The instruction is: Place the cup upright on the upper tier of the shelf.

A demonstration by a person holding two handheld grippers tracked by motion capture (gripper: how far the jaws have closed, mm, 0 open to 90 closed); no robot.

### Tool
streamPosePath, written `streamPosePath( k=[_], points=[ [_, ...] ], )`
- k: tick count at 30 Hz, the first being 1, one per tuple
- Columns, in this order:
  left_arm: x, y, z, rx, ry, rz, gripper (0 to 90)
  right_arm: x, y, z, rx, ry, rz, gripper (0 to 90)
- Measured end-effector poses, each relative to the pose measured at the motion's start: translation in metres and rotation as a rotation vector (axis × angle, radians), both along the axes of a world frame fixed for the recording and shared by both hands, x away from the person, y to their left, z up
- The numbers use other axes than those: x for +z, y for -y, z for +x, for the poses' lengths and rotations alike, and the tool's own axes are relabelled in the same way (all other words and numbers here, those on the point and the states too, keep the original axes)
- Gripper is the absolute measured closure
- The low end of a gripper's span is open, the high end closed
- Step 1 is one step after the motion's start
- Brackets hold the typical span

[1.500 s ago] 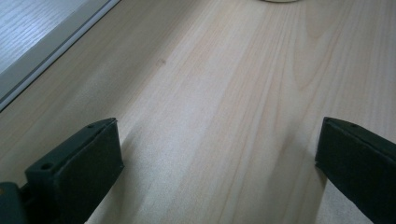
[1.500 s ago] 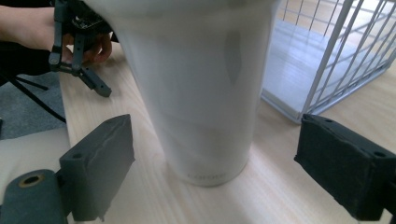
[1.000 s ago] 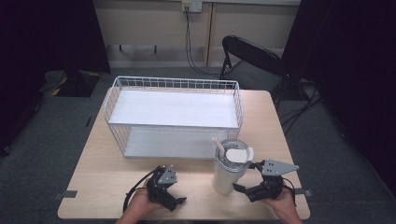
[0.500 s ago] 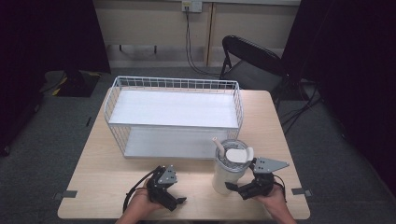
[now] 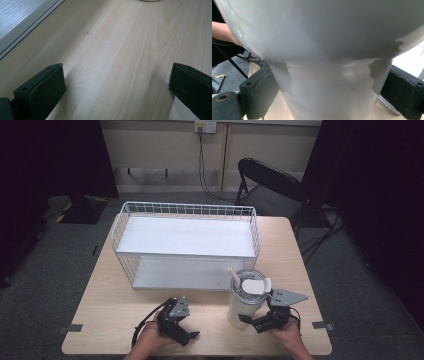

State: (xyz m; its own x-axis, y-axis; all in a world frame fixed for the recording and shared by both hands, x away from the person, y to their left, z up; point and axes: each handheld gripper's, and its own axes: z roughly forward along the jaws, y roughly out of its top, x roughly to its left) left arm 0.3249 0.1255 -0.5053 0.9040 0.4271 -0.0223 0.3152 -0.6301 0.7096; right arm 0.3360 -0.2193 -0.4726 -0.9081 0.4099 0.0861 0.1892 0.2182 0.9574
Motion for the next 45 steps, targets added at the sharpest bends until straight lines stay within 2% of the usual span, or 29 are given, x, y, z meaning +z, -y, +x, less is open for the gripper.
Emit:
streamPosePath(
  k=[6, 7, 9, 12, 20, 29, 37, 45],
  points=[
    [0.0, 0.0, 0.0, 0.0, 0.0, 0.0, 0.0, -0.003, -0.001, 0.003, 0.027, 0.018, 0.017, 7.2],
    [0.0, 0.0, 0.0, 0.0, 0.0, 0.0, 0.0, -0.003, -0.003, 0.004, 0.027, 0.034, 0.008, 7.2],
    [0.0, 0.0, 0.0, 0.0, 0.0, -0.001, 0.0, -0.003, -0.004, 0.004, 0.026, 0.041, 0.003, 7.2],
    [0.0, 0.0, 0.0, 0.0, 0.0, 0.0, 0.0, -0.004, -0.01, 0.004, 0.014, 0.055, -0.03, 7.3],
    [0.0, 0.0, 0.0, 0.001, 0.0, 0.0, 0.0, -0.008, -0.014, 0.006, 0.008, 0.045, 0.033, 8.0],
    [0.0, 0.0, 0.0, 0.001, 0.0, -0.001, 0.0, -0.009, -0.015, 0.001, -0.021, 0.063, 0.039, 9.4],
    [0.0, 0.0, 0.0, 0.001, 0.0, -0.001, 0.0, -0.01, -0.015, -0.002, 0.015, 0.059, 0.07, 9.6],
    [0.0, 0.0, 0.0, 0.001, 0.0, -0.001, 0.0, 0.001, -0.012, -0.003, 0.018, 0.068, 0.115, 9.6]
  ],
)
